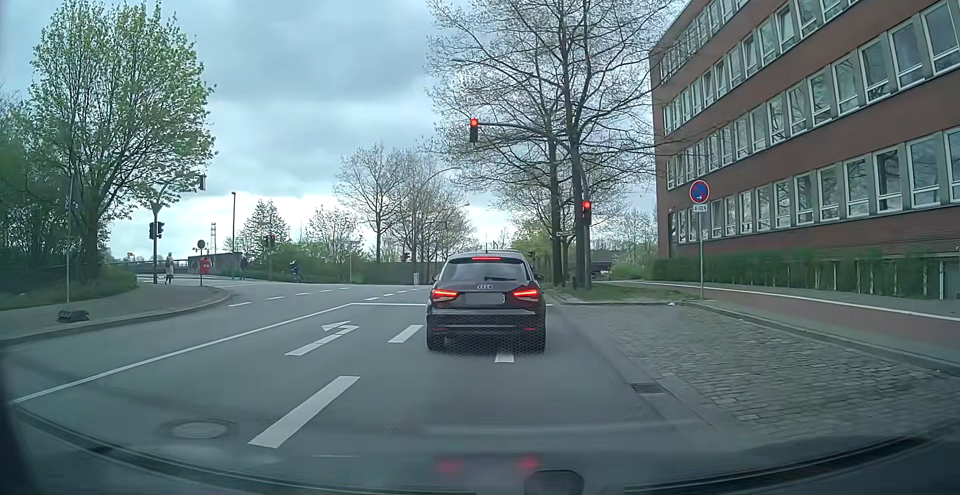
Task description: Follow the waypoints while adhering to traffic rules and regulations
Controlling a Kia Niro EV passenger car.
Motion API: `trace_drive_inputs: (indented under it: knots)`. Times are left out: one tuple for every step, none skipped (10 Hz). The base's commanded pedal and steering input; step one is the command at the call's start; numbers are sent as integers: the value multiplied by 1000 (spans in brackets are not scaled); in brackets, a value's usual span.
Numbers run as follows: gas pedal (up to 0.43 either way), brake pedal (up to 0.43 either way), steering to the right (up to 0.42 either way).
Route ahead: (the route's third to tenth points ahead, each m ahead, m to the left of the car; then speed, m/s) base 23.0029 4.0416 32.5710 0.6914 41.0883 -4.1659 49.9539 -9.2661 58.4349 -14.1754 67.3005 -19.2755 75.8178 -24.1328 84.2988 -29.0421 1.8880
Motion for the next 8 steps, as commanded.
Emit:
trace_drive_inputs:
  knots:
    - [0,152,-4]
    - [0,159,-4]
    - [0,152,-4]
    - [0,152,-4]
    - [0,140,-4]
    - [0,140,-4]
    - [0,140,-4]
    - [0,140,-4]
